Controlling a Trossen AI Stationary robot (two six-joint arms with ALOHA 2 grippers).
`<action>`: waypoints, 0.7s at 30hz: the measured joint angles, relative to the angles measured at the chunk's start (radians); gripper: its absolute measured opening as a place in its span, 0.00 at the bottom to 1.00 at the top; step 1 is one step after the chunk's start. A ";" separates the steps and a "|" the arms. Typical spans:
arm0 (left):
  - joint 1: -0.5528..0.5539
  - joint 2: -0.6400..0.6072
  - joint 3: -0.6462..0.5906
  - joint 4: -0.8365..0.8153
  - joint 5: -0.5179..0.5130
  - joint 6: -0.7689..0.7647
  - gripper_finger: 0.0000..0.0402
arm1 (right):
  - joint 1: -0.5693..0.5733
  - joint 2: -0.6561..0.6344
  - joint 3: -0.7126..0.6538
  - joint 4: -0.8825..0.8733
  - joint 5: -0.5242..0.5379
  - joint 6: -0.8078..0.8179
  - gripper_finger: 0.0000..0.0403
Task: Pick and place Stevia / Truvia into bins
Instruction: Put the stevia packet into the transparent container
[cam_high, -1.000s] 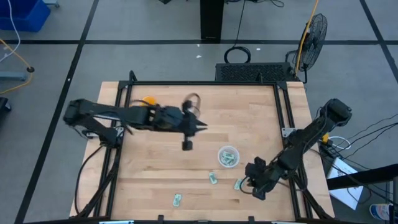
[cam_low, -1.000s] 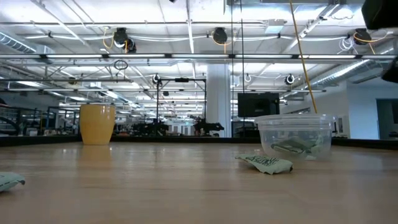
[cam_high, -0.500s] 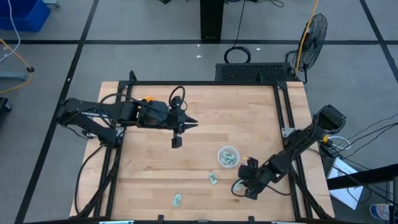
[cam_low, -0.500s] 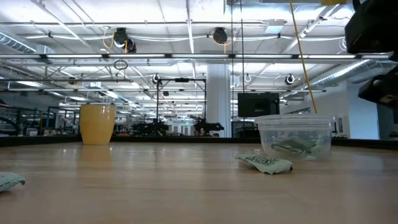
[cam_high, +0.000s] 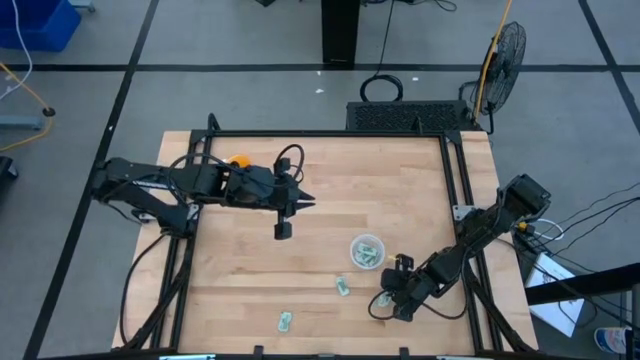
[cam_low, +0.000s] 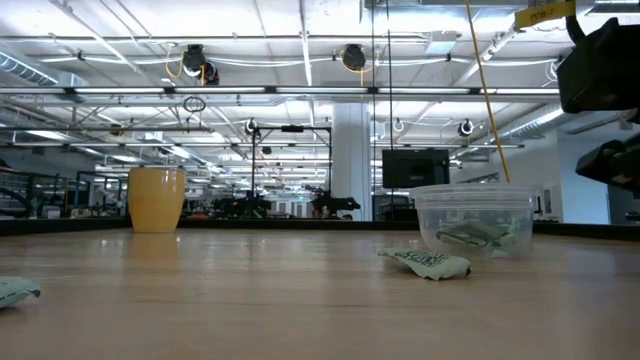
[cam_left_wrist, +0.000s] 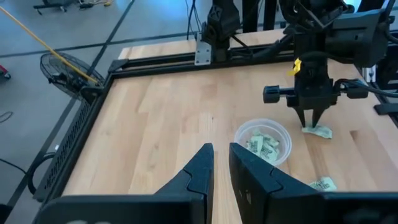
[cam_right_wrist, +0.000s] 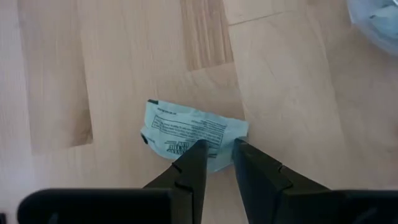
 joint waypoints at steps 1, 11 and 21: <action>0.000 0.000 0.000 0.000 0.000 -0.001 0.14 | 0.000 0.003 0.001 -0.001 -0.001 -0.001 0.18; -0.001 0.000 0.000 -0.012 -0.021 -0.002 0.14 | -0.001 -0.041 -0.006 0.000 -0.039 -0.119 0.01; -0.002 0.000 0.000 -0.222 -0.022 -0.087 0.14 | -0.036 -0.262 -0.006 0.006 0.219 -0.312 0.01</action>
